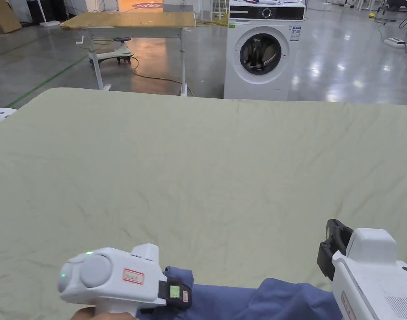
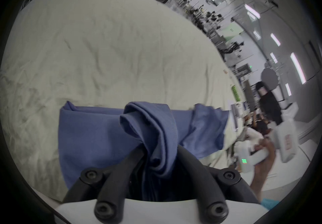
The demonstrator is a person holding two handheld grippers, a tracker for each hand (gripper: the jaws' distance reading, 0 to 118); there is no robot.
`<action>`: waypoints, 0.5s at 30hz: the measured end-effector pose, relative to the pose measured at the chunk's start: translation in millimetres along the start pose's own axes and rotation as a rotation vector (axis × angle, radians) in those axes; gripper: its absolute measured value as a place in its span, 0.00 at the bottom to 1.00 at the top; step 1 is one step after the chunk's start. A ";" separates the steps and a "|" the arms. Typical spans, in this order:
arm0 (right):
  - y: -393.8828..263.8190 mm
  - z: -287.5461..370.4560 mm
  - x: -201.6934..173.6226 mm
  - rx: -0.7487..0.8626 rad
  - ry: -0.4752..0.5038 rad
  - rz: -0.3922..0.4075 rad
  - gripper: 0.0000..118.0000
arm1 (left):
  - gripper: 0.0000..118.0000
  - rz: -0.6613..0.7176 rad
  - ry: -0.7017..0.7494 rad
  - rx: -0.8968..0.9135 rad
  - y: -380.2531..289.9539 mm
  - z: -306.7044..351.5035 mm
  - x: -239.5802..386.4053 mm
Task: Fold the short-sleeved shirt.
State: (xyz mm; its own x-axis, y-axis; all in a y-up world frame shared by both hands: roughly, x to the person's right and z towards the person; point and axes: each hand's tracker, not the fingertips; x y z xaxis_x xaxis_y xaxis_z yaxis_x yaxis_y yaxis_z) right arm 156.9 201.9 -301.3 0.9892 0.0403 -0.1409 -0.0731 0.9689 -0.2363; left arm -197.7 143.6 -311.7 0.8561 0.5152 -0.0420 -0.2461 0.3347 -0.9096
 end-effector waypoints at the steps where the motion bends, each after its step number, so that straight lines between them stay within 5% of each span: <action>1: -0.6 0.3 1.7 -0.003 -0.004 -0.001 0.00 | 0.04 -0.014 0.026 -0.016 -1.2 -9.1 3.3; 5: -2.0 1.6 6.0 -0.009 -0.018 -0.003 0.00 | 0.09 0.000 0.069 -0.033 -4.6 -32.6 5.7; 10: -2.9 1.5 8.8 -0.013 -0.024 -0.006 0.00 | 0.45 0.012 0.017 -0.020 -4.6 -30.2 9.6; 15: -0.7 3.1 10.7 -0.009 -0.026 -0.005 0.00 | 0.47 0.007 -0.085 0.018 -1.7 -0.5 15.9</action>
State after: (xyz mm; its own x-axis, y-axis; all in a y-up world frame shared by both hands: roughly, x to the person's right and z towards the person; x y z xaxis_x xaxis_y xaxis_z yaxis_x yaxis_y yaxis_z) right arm 168.0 202.4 -299.7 0.9925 0.0420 -0.1148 -0.0693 0.9669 -0.2456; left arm -183.4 150.9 -311.0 0.8127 0.5826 -0.0127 -0.2612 0.3447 -0.9017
